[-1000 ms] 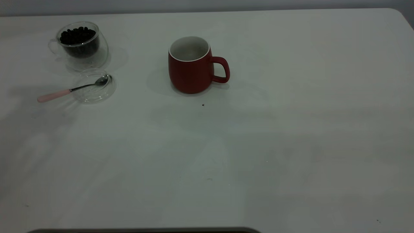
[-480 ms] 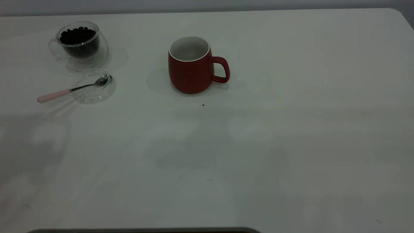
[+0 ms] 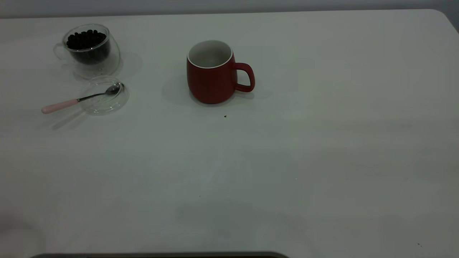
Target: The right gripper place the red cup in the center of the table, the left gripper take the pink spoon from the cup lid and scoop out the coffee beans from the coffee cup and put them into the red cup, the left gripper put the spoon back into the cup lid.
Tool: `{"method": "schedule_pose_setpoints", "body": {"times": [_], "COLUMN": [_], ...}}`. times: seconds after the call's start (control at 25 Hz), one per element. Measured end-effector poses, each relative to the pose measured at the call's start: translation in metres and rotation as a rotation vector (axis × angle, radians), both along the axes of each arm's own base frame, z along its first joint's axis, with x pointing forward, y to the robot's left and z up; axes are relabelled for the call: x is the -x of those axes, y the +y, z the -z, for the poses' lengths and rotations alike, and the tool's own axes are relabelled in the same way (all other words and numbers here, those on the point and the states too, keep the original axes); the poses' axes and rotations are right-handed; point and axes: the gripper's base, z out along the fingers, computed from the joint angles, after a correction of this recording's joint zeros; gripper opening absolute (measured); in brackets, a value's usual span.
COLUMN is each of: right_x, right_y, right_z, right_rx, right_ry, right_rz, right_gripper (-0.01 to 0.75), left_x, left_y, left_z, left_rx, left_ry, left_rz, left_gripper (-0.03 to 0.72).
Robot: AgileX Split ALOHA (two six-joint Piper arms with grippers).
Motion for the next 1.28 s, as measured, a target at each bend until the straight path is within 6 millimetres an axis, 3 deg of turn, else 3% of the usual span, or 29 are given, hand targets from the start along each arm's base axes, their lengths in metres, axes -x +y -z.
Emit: {"method": "schedule_pose_setpoints", "body": {"times": [0.16, 0.28, 0.6, 0.88, 1.28], "right_x": [0.000, 0.000, 0.000, 0.000, 0.000], "right_y": [0.000, 0.000, 0.000, 0.000, 0.000], "right_z": [0.000, 0.000, 0.000, 0.000, 0.000], "right_rx": [0.000, 0.000, 0.000, 0.000, 0.000], "right_ry": [0.000, 0.000, 0.000, 0.000, 0.000], "right_rz": [0.000, 0.000, 0.000, 0.000, 0.000], "right_gripper": [0.591, 0.591, 0.591, 0.591, 0.591], "left_x": [0.044, 0.066, 0.100, 0.119, 0.126], "left_y": [0.001, 0.003, 0.006, 0.007, 0.008], "left_z": [0.006, 0.016, 0.035, 0.034, 0.041], "left_rx": [0.003, -0.010, -0.028, -0.015, -0.015], "left_ry": [-0.144, -0.219, -0.413, -0.542, -0.567], "left_rz": [0.005, 0.003, -0.007, -0.034, -0.035], "left_gripper": [0.586, 0.586, 0.586, 0.586, 0.586]}}
